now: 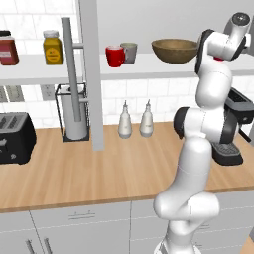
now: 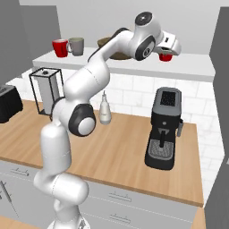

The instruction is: Gather all objects into one cabinet and sort the glasses and bowls to opposite sides.

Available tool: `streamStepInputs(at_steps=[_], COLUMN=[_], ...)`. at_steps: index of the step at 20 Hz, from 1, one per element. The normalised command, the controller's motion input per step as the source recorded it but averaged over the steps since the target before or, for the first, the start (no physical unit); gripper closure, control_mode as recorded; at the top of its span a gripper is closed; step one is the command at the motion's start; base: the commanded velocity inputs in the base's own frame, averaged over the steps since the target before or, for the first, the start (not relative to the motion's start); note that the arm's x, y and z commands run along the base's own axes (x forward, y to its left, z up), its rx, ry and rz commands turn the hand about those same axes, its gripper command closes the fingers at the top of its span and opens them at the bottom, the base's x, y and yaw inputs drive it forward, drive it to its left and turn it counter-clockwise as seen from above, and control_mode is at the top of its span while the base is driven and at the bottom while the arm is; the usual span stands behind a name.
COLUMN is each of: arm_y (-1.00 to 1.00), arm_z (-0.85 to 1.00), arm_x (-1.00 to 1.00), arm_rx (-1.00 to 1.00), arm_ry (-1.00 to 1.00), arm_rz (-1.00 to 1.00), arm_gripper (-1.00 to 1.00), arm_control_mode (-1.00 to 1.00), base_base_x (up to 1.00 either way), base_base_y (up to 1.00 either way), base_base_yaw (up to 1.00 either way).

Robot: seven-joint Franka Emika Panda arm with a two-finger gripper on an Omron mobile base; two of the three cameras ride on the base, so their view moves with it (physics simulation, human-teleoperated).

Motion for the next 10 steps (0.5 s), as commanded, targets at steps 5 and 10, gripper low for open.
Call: streamStepInputs(at_steps=[5,10], arm_y=[0.04,0.11], arm_z=[0.03,0.04], arm_x=[-0.21,-0.01], arm_rx=[-0.06,-0.09], arm_ry=[-0.03,-0.14], arm_rz=[0.00,0.00], arm_gripper=[1.00,1.00], arm_control_mode=[-1.00,-1.00], base_base_x=[0.00,0.00], base_base_y=[0.00,0.00], base_base_yaw=[0.00,0.00])
